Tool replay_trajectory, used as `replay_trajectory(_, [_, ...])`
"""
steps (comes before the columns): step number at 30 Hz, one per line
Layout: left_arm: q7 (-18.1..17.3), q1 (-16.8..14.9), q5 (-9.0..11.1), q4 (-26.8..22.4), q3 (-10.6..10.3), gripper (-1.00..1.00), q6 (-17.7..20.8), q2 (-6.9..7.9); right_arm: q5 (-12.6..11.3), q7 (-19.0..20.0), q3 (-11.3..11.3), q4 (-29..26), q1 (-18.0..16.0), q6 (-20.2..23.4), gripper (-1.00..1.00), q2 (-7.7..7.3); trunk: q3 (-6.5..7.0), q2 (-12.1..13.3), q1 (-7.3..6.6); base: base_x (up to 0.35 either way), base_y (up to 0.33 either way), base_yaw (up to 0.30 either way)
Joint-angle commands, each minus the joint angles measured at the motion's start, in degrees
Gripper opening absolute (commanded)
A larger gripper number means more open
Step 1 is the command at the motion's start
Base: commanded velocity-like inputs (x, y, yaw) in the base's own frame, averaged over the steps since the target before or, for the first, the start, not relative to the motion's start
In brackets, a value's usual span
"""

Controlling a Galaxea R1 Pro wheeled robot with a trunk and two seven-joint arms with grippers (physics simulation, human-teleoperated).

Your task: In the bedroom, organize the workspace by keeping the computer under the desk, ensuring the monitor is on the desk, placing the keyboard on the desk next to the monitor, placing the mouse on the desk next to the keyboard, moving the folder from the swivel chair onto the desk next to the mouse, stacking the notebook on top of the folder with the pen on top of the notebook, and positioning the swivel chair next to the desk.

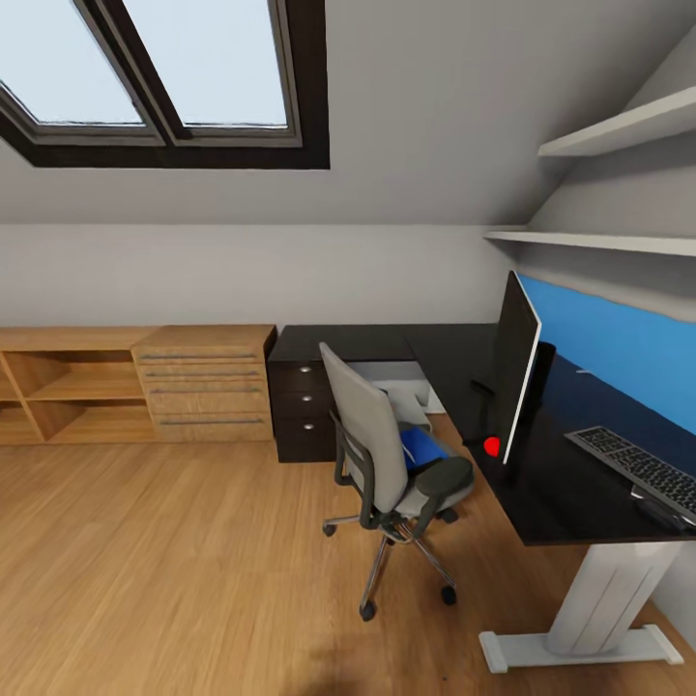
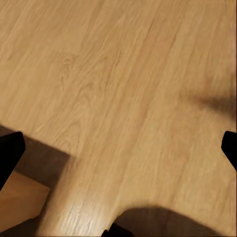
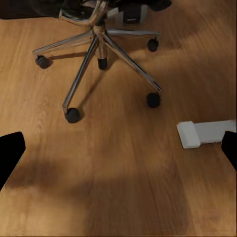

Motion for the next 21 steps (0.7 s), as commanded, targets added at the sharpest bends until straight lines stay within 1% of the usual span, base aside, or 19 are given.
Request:
replay_trajectory(1, [0.1, 0.0, 0.6, -4.0, 0.1, 1.0, 4.4, 0.0, 0.0, -1.2, 0.0, 0.0, -2.4, 2.1, 1.0, 0.04, -0.25, -0.4, 0.23, 0.0, 0.0, 0.0])
replay_trajectory(2, [0.1, 0.0, 0.7, -5.9, 0.1, 1.0, 6.8, 0.01, -0.1, -1.6, 0.0, 0.0, -3.6, 3.3, 1.0, 0.04, -0.43, -0.8, 0.44, 0.0, 0.0, 0.0])
replay_trajectory(3, [0.2, -0.2, 0.7, -9.5, 0.1, 1.0, 11.8, 0.0, -0.1, -2.3, 0.0, -0.1, -6.1, 6.0, 1.0, 0.03, -0.61, -1.2, 0.66, 0.0, 0.0, 0.0])
replay_trajectory(7, [0.3, -2.0, 0.8, -16.0, 0.1, 1.0, 21.5, -0.18, -0.2, -2.9, 0.0, -0.1, -11.6, 12.9, 1.0, 0.03, -1.33, -2.9, 1.54, 0.0, 0.0, 0.0])
replay_trajectory(8, [0.3, -3.4, 0.8, -18.6, 0.1, 1.0, 25.5, -0.26, -0.2, -3.1, 0.0, -0.1, -14.2, 17.1, 1.0, 0.03, -1.51, -3.3, 1.76, 0.0, 0.0, 0.0])
replay_trajectory(11, [0.3, -5.7, 0.9, -21.2, 0.2, 1.0, 29.4, -0.33, -0.1, -3.2, 0.0, -0.2, -17.4, 23.3, 1.0, 0.03, -2.05, -4.5, 2.42, 0.0, 0.0, 0.0])
replay_trajectory(14, [0.1, -8.4, 0.9, -22.4, 0.2, 1.0, 31.6, -0.38, 0.0, -3.3, 0.0, -0.3, -20.0, 28.2, 1.0, -0.08, -2.59, -5.7, 3.08, 0.0, 0.0, 0.0])
replay_trajectory(15, [0.1, -10.5, 1.0, -22.9, 0.2, 1.0, 32.5, -0.42, 0.0, -3.4, 0.0, -0.3, -21.8, 30.3, 1.0, -0.13, -2.77, -6.1, 3.3, 0.0, 0.0, 0.0])
replay_trajectory(16, [-0.1, -16.1, 2.2, -25.0, 0.2, 1.0, 36.8, -1.37, -0.1, -4.2, -0.1, -0.3, -28.2, 35.5, 1.0, -0.27, -2.95, -6.5, 3.52, 0.0, 0.0, 0.0])
replay_trajectory(17, [-0.1, -16.8, 2.4, -26.9, 0.2, 1.0, 39.0, -1.93, -0.2, -4.3, -0.1, -0.4, -29.6, 37.3, 1.0, -0.26, -3.13, -6.9, 3.74, 0.0, 0.0, 0.0])
replay_trajectory(21, [-0.1, -17.5, 2.7, -30.7, -0.5, 1.0, 41.8, -2.79, -0.2, -4.4, 0.0, -0.6, -31.1, 39.5, 1.0, -0.1, -3.84, -8.5, 4.62, 0.0, 0.0, 0.0])
